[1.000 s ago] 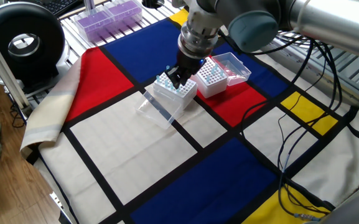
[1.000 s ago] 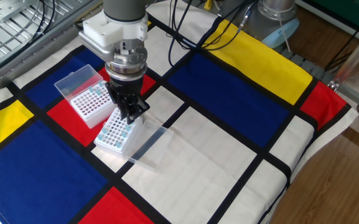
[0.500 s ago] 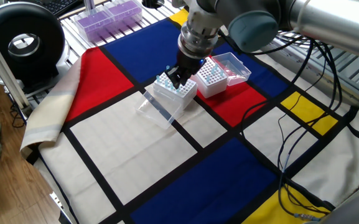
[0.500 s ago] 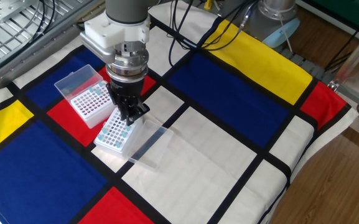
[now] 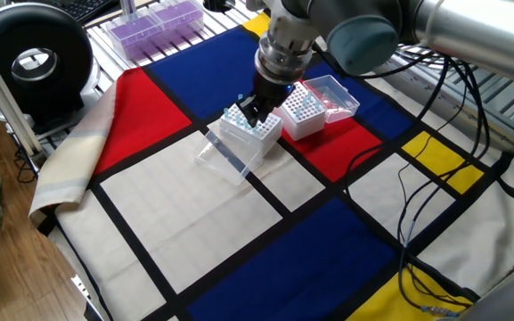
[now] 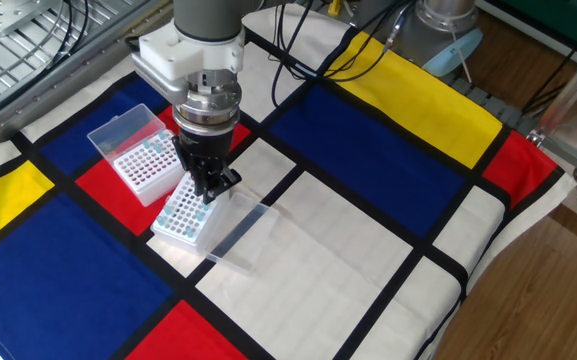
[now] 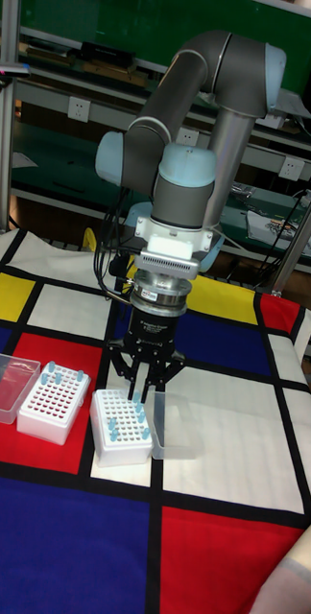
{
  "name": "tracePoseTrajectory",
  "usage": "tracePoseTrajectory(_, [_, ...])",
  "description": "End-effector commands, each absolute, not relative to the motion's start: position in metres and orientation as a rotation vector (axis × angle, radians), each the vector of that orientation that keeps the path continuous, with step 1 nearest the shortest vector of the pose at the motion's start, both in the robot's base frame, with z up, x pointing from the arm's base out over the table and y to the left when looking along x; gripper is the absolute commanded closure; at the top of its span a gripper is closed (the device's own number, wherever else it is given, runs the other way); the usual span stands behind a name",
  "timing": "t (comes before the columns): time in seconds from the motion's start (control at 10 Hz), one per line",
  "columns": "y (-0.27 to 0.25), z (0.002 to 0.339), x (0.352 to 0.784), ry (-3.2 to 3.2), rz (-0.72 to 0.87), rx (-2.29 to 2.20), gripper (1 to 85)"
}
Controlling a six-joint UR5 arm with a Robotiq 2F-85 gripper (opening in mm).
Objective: Transfer all medium pipette tips from one holder to another
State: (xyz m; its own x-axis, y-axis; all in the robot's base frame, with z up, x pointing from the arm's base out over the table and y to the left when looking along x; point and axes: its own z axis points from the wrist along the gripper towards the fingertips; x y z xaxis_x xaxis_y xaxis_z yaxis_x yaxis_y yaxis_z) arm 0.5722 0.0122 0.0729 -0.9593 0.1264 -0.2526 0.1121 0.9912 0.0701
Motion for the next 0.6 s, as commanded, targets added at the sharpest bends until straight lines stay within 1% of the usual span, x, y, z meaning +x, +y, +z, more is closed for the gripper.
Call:
tracePoseTrajectory(0.0, [0.0144,0.0725,0.5723,2.873,0.087,0.165,61.0])
tracePoseTrajectory(0.2, [0.0145,0.0737,0.5690,2.884,0.084,0.152,59.3])
tracePoseTrajectory(0.5, [0.0153,0.0729,0.5663,2.884,0.086,0.148,59.0])
